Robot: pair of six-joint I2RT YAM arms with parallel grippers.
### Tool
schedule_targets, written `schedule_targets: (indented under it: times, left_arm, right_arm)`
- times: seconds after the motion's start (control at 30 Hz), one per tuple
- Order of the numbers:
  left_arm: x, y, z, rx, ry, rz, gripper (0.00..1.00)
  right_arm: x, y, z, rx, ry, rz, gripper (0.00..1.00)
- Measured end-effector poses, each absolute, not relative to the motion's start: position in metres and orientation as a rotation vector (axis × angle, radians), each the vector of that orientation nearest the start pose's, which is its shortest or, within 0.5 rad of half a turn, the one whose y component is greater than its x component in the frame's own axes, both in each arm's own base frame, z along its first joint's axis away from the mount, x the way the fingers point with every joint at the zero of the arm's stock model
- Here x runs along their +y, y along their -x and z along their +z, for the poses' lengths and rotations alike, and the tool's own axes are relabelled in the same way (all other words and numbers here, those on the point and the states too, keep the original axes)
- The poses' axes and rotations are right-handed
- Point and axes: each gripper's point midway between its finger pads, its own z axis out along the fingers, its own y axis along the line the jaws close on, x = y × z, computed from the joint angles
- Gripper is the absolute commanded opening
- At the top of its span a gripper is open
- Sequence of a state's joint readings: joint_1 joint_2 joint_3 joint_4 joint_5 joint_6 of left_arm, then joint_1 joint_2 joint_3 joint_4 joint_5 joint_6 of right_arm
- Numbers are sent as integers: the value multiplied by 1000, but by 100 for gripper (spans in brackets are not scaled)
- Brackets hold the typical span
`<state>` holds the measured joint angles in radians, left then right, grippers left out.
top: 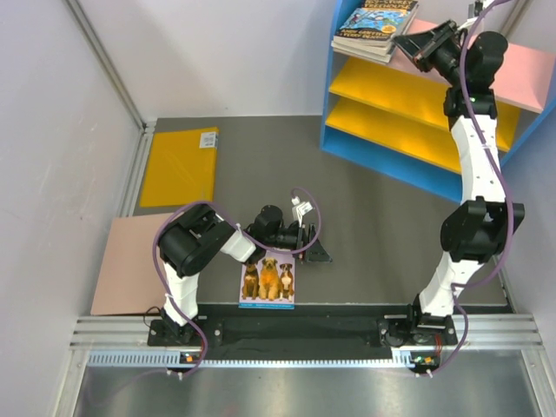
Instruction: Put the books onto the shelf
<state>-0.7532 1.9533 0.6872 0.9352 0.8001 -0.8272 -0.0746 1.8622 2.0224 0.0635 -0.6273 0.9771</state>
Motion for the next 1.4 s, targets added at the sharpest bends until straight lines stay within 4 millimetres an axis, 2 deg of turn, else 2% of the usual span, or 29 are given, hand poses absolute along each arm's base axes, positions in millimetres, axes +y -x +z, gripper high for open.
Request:
schedule_targets:
  times: [0.07,0.2,0.33,0.47,0.57,0.7,0.8,0.93,1.0,1.03,1.1,1.13,1.17,1.23,1.3,1.33,1.37,1.4]
  left_arm:
    - [-384,-194,60,2173,-573,-1734,99]
    - [-382,-192,61,2187,-576,-1725,99]
    - [-378,-190,70,2206,-586,-1695,99]
    - [-377,-195,101,2164,-634,-1642,99]
    - [-384,-211,138,2088,-677,-1590,99]
    - [-384,-234,181,2013,-684,-1507,99]
    - [-368,-248,190,2032,-632,-1377,99]
    - [-331,-265,185,2119,-507,-1127,99]
    - [-306,-274,179,2166,-424,-1004,94]
    - [-292,-276,175,2194,-380,-952,90]
    - [-264,-279,162,2251,-286,-861,43]
    - [-251,-279,153,2286,-229,-822,8]
    - [-237,-277,142,2327,-170,-775,0]
    - [-213,-270,120,2410,-77,-678,0]
    - [-195,-255,93,2509,4,-591,0]
    - [-188,-246,82,2553,30,-564,0]
    - [-181,-235,67,2607,62,-534,0]
    - [-178,-229,61,2632,75,-518,0]
  right_arm:
    - [91,-532,483,1482,-204,1152,0]
    - [90,-519,462,1528,-221,1114,0]
    - [89,-485,452,1571,-200,1043,0]
    - [88,-437,455,1577,-145,957,0]
    - [86,-408,464,1559,-95,885,0]
    - [91,-397,472,1552,-34,835,0]
    - [118,-396,456,1612,18,840,0]
    - [178,-383,413,1744,135,894,0]
    - [197,-374,387,1814,173,912,2]
    - [206,-368,367,1864,191,918,4]
    - [214,-358,326,1960,198,920,5]
    - [216,-351,300,2024,193,921,7]
    - [216,-340,270,2095,188,924,9]
    - [213,-318,219,2229,153,931,16]
    - [208,-290,170,2357,109,946,23]
    - [206,-274,150,2416,89,958,34]
    - [206,-259,134,2462,75,974,39]
    - [207,-245,122,2500,63,992,44]
